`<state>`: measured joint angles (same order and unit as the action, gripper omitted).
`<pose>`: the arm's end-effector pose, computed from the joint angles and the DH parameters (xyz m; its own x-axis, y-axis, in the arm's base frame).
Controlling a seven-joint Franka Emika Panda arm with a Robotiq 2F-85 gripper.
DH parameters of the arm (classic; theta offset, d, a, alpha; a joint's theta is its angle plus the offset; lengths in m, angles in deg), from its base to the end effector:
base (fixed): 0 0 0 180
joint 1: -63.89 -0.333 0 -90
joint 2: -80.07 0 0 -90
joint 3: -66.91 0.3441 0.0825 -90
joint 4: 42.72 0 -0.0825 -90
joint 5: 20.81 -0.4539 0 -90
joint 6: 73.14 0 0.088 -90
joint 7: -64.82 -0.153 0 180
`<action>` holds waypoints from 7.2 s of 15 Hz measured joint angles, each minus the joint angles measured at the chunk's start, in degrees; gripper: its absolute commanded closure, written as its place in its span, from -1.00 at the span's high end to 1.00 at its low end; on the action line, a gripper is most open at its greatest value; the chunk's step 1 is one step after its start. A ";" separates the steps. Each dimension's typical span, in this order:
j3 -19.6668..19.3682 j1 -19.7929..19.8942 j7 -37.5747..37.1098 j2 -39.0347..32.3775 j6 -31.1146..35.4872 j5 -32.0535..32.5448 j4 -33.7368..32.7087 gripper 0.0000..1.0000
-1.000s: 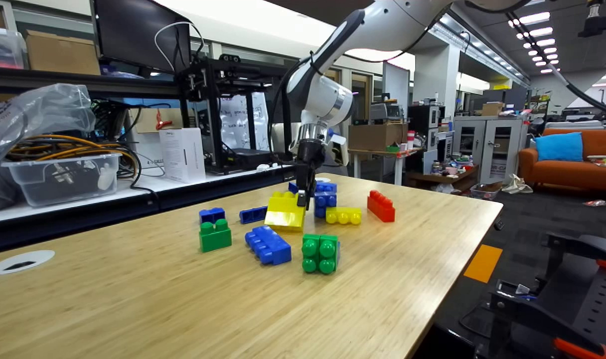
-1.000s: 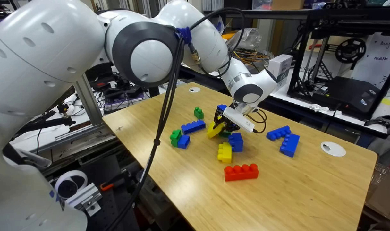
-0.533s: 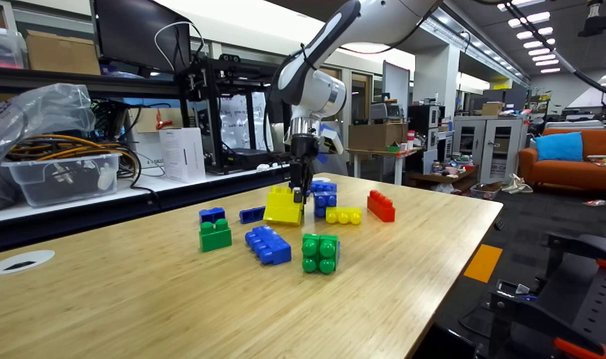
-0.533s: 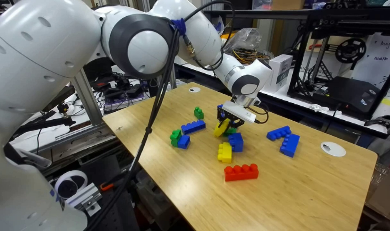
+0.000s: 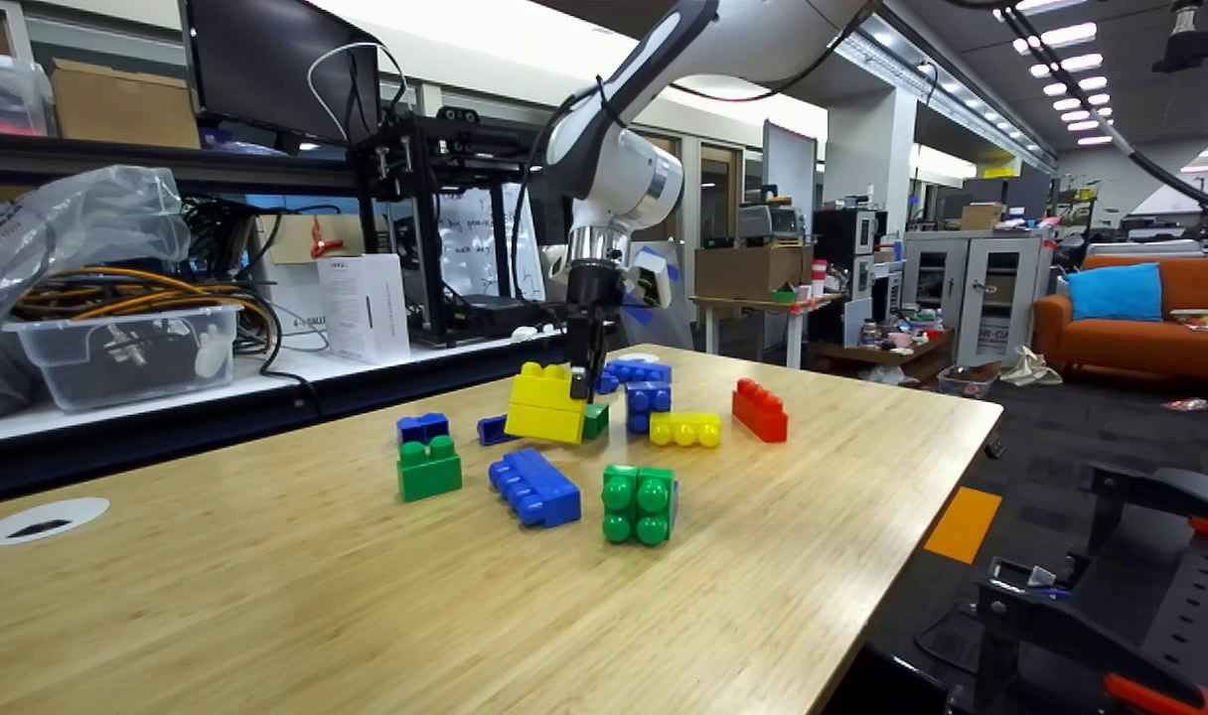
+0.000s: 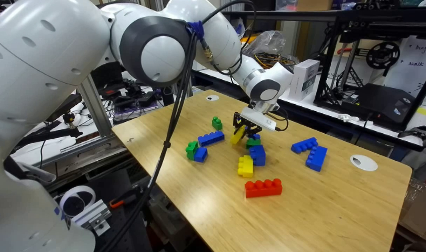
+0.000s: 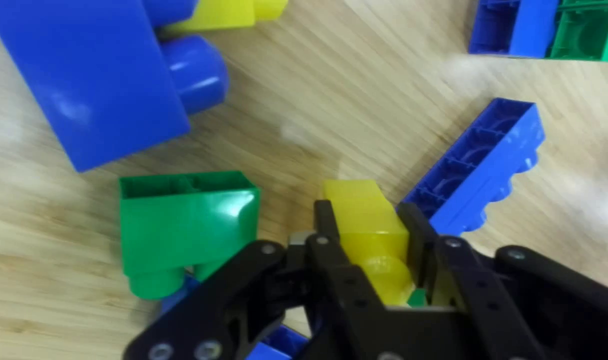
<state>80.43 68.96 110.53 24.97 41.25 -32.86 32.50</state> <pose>0.7722 0.1085 0.0811 0.7333 0.6780 0.0516 0.6256 -0.6430 -0.4419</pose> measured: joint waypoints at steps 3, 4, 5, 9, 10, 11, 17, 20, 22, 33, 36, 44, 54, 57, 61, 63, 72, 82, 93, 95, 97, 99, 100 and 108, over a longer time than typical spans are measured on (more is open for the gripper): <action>3.04 2.29 6.76 0.62 -4.95 -3.64 -0.02 -0.80; 3.67 2.97 8.93 0.77 -7.18 -4.93 -0.08 -0.80; 4.09 3.58 10.92 0.78 -9.72 -6.16 -0.20 -0.80; 3.76 4.84 14.36 -0.32 -21.01 -9.20 -1.11 -0.80; 3.35 4.85 14.35 -1.19 -23.30 -9.44 -1.78 -0.80; 2.92 4.84 14.29 -2.18 -25.11 -9.56 -2.49 -0.80; -0.13 3.81 11.24 -5.65 -26.63 -8.89 -5.82 -0.80; -1.81 2.05 8.38 -5.55 -24.29 -6.23 -6.87 -0.80; -2.59 0.79 6.50 -5.48 -22.72 -4.03 -7.23 -0.80; -4.85 -3.35 -3.53 -4.53 -14.56 5.03 -8.06 -0.80; -5.75 -4.74 -6.56 -3.62 -11.20 8.42 -8.03 -0.80; -3.81 -4.87 -7.99 -1.55 -4.33 10.95 -6.06 -0.80; 3.01 1.97 15.96 2.31 -16.86 -2.31 -1.35 -0.80; 2.10 2.97 18.56 -1.37 -26.26 -3.16 -2.53 -0.80; -0.42 2.16 15.21 -5.70 -32.06 -2.91 -5.78 -0.80; -2.23 0.72 11.84 -6.29 -29.99 -1.61 -6.87 -0.80; -5.70 -5.66 0.74 -4.57 -18.68 9.80 -8.46 -0.80; -9.52 -10.16 -14.49 -2.85 -8.18 22.47 -7.68 -0.80; -14.02 -13.31 -32.71 -2.39 -0.85 31.67 -5.80 -0.80; -16.54 -14.03 -37.10 -2.41 3.19 34.83 -5.11 -0.80; -19.16 -15.08 -41.50 -2.41 6.05 38.28 -4.61 -0.80; -21.55 -16.58 -45.74 -2.42 7.43 41.52 -4.00 -0.80; -22.38 -17.36 -47.51 -2.51 7.53 42.79 -3.73 -0.80; -24.17 -21.66 -55.05 -6.19 7.49 50.82 -3.66 -0.80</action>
<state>56.26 47.30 55.48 18.78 48.75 17.97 28.84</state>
